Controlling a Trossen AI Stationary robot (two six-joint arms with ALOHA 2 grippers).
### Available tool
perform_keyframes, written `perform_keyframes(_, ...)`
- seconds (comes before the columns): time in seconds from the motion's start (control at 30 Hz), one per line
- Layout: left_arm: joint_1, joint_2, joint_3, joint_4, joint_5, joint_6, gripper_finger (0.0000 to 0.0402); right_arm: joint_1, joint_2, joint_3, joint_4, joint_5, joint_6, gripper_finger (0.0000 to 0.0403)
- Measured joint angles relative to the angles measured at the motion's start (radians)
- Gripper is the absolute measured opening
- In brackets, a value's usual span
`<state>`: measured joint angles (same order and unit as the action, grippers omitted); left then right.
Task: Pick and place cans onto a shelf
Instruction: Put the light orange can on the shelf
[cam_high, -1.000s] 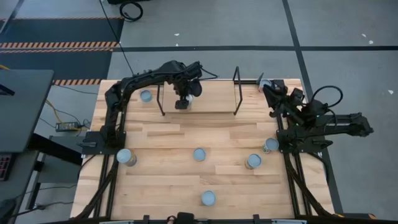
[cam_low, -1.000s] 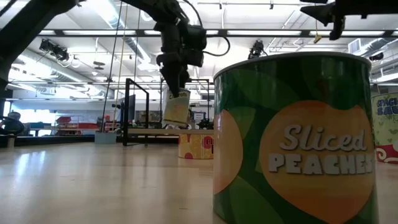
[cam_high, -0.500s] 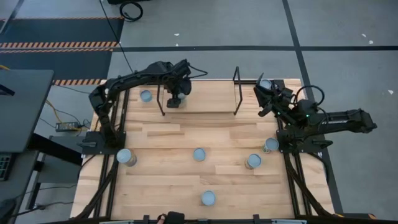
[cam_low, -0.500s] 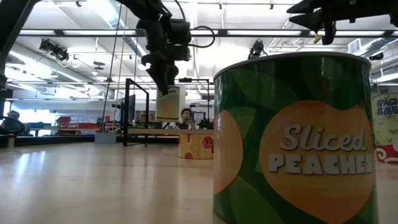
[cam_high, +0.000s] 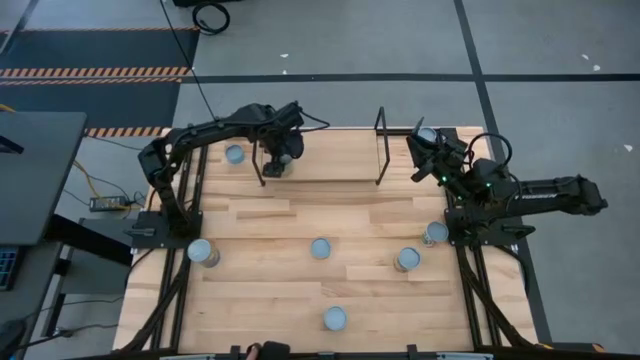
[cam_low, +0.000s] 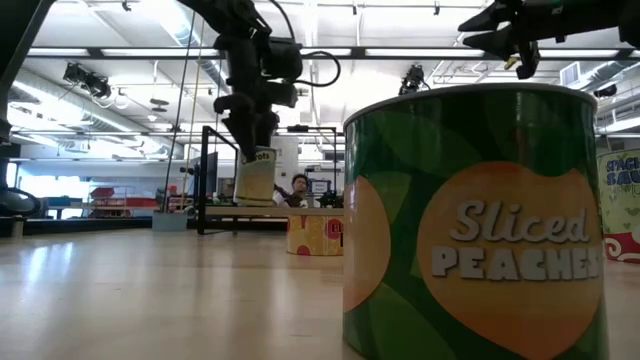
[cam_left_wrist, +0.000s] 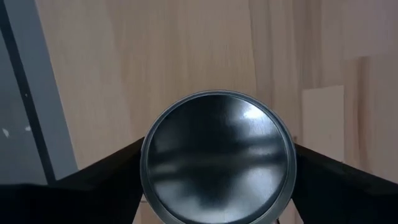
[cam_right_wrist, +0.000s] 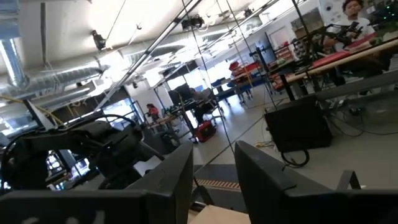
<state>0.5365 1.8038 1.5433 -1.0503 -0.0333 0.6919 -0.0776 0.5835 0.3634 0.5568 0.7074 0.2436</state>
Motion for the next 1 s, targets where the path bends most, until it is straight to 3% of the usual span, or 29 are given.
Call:
perform_keyframes(0.3, -0.001, 0.0, 0.005, -0.019, -0.018, 0.0, 0.0352, 0.0, 0.0, 0.0, 0.0, -0.001, 0.0, 0.0145)
perform_keyframes(0.67, -0.037, 0.0, 0.112, -0.104, -0.042, -0.018, 0.0353, -0.001, 0.0, 0.0, 0.011, -0.001, 0.024, 0.0149)
perform_keyframes(1.0, -0.024, 0.0, 0.05, -0.097, -0.047, -0.029, 0.0353, -0.001, 0.0, 0.0, 0.011, -0.003, 0.024, 0.0149)
